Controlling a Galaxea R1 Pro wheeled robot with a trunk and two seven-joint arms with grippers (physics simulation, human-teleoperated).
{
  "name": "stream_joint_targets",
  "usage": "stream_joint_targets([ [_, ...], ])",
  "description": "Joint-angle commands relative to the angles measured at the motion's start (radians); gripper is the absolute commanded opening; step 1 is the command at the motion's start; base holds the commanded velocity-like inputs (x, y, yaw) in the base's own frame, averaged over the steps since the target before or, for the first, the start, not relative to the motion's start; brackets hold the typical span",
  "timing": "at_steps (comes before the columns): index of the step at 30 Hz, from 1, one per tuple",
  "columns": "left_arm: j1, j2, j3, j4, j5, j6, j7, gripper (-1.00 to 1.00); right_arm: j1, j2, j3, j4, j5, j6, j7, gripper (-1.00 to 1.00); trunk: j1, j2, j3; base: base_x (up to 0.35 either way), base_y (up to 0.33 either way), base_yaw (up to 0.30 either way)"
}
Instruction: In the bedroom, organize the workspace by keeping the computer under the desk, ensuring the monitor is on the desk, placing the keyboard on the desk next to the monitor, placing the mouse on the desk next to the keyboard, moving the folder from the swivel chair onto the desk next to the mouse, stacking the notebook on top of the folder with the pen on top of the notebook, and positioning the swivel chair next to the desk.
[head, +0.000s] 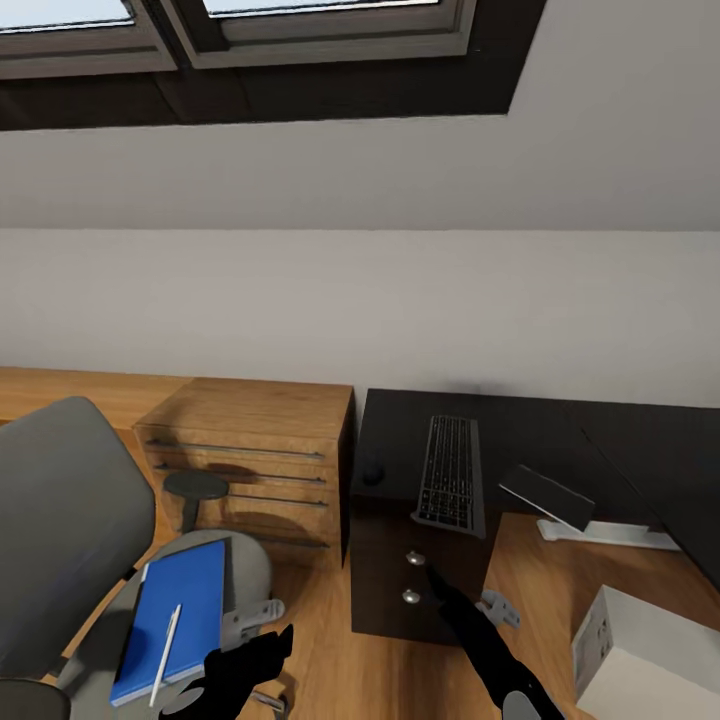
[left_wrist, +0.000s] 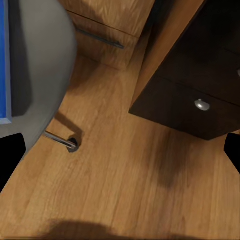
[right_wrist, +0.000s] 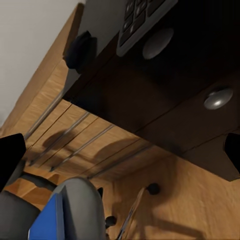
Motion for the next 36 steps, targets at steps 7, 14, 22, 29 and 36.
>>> stream_joint_targets([
  [7, -0.001, 0.000, -0.002, -0.001, 0.003, 0.004, 0.010, 1.00, -0.001, -0.006, 0.006, 0.003, -0.012, -0.007, 0.040, 1.00, 0.027, -0.050, -0.023, 0.000, 0.000, 0.000],
  [14, -0.001, 0.000, -0.001, -0.001, 0.003, 0.004, 0.008, 1.00, -0.001, -0.006, 0.007, 0.001, -0.014, -0.002, 0.042, 1.00, 0.054, -0.099, -0.045, 0.000, 0.000, 0.000],
  [22, -0.001, 0.000, -0.001, -0.001, 0.003, 0.004, 0.006, 1.00, -0.001, -0.006, 0.006, 0.001, -0.015, 0.008, 0.041, 1.00, 0.084, -0.155, -0.070, 0.000, 0.000, 0.000],
  [29, -0.001, 0.000, -0.002, -0.001, 0.003, 0.004, 0.006, 1.00, -0.001, -0.006, 0.006, 0.001, -0.015, 0.009, 0.041, 1.00, 0.111, -0.204, -0.092, 0.000, 0.000, 0.000],
  [36, -0.001, 0.000, -0.002, -0.001, 0.003, 0.004, 0.006, 1.00, -0.001, -0.008, 0.006, 0.000, -0.013, 0.007, 0.042, 1.00, 0.138, -0.253, -0.114, 0.000, 0.000, 0.000],
])
